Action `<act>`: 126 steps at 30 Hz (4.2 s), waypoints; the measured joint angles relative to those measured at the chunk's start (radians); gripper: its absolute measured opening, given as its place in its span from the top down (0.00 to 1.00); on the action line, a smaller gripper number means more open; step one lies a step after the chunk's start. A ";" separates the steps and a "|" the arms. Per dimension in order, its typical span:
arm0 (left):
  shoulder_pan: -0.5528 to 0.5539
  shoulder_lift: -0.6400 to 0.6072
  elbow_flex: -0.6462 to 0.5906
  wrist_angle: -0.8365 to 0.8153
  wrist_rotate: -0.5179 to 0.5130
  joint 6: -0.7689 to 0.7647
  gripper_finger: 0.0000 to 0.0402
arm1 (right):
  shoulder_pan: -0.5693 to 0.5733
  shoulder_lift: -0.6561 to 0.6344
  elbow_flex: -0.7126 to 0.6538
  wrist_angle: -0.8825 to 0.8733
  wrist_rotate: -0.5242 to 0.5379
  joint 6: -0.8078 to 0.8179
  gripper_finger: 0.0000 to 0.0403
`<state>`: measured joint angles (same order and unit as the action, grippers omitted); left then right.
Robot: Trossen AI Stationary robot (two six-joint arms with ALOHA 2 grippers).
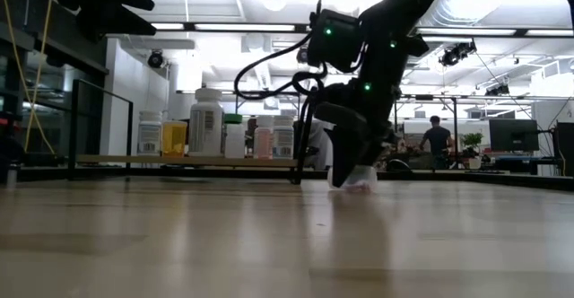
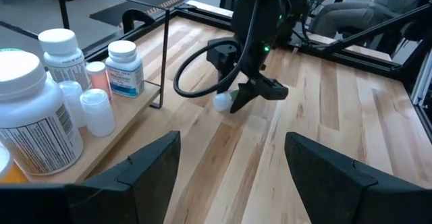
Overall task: Pick and place medicine bottles onto shelf by color
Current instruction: Put the small green pill bottle on the shelf, then adjust the small green pill bottle on the shelf
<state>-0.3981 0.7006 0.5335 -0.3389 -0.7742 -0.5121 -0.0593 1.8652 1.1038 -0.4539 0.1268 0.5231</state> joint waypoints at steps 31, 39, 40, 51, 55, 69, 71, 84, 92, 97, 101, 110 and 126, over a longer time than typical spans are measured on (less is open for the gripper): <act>0.000 0.000 0.000 0.021 0.000 0.018 0.36 | 0.171 -0.159 -0.376 0.727 0.060 -0.026 0.68; 0.000 0.000 0.000 0.086 -0.002 0.045 0.36 | 0.217 0.013 -0.379 1.397 0.275 -0.213 0.68; 0.000 0.000 0.000 0.085 -0.007 0.045 0.36 | 0.214 0.049 -0.351 1.434 0.299 -0.241 0.68; 0.000 0.000 0.000 0.083 -0.052 0.064 0.36 | 0.111 0.408 0.014 1.673 0.702 -0.441 0.68; 0.000 0.000 0.000 0.082 -0.053 0.071 0.36 | 0.078 0.489 0.144 1.653 0.790 -0.475 0.68; 0.000 0.000 0.000 0.083 -0.060 0.071 0.36 | 0.039 0.550 0.286 1.549 0.983 -0.528 0.68; 0.000 0.000 0.000 0.083 -0.060 0.071 0.36 | 0.031 0.550 0.286 1.501 0.981 -0.471 0.68; 0.000 0.000 0.000 0.091 -0.060 0.071 0.36 | -0.003 0.547 0.286 1.375 0.968 -0.295 0.61; 0.000 0.000 0.000 0.091 -0.060 0.071 0.36 | 0.001 0.552 0.283 1.373 0.959 -0.343 0.57; 0.000 0.000 0.000 0.091 -0.060 0.071 0.36 | 0.002 0.552 0.283 1.379 0.956 -0.359 0.57; 0.000 0.000 0.000 0.091 -0.060 0.071 0.36 | 0.002 0.552 0.283 1.393 0.941 -0.372 0.57; 0.000 0.000 0.000 0.091 -0.060 0.071 0.36 | 0.007 0.551 0.283 1.401 0.935 -0.372 0.57; 0.000 0.000 0.000 0.091 -0.060 0.071 0.36 | 0.010 0.550 0.284 1.358 0.911 -0.392 0.59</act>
<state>-0.3981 0.7004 0.5339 -0.2481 -0.8337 -0.4410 -0.0494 2.4157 1.3880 0.9046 1.0382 0.1310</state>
